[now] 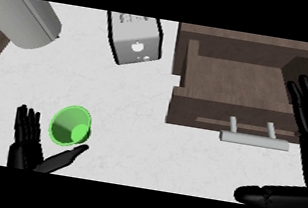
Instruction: Pick up the cup, place it into the drawer and close the drawer
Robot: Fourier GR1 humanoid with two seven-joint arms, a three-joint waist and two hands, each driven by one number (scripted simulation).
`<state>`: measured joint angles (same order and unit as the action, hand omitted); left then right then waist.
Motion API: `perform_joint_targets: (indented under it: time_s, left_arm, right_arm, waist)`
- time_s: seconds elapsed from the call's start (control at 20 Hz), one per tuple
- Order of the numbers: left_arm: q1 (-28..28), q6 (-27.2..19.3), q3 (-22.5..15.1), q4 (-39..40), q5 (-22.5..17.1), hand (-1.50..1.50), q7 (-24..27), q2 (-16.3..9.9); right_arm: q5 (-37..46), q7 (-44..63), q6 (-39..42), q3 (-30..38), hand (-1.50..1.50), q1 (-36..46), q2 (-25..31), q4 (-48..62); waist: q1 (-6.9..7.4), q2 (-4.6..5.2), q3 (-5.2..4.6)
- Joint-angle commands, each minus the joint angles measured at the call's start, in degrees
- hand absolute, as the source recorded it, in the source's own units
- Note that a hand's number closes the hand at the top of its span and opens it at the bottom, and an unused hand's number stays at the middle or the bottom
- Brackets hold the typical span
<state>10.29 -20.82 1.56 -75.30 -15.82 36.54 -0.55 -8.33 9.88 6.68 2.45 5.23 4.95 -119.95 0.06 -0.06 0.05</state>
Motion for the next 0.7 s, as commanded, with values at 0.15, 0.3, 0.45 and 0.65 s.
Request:
perform_joint_targets:
  time_s: [0.15, 0.3, 0.45, 0.65]
  left_arm:
    - [-7.8, 3.4, 5.0, 15.5, -2.0, -1.5, 7.3, -0.5]
    - [-5.1, 4.4, 4.0, 16.1, -2.0, -1.5, 9.2, -0.6]
    - [-6.4, 5.0, 3.9, 18.0, -1.8, -1.5, 10.3, 0.5]
    - [-10.8, 6.7, 5.9, 23.2, -2.5, -1.5, 10.8, -0.8]
  right_arm:
    - [-0.2, -0.7, 0.4, -0.5, -1.5, 0.1, -0.7, 0.9]
    - [1.6, -3.1, 0.4, -2.3, -1.5, -3.2, -2.2, -0.4]
    - [4.3, -3.1, -1.4, -2.7, -1.5, 2.3, -2.3, 4.3]
    - [-0.6, -3.3, 2.0, 0.1, -1.5, -4.9, -0.8, -1.4]
  waist:
    - [-0.13, 0.08, -0.07]
    - [-0.1, 0.05, -0.06]
    - [0.02, 0.08, -0.06]
    - [-0.21, 0.05, -0.05]
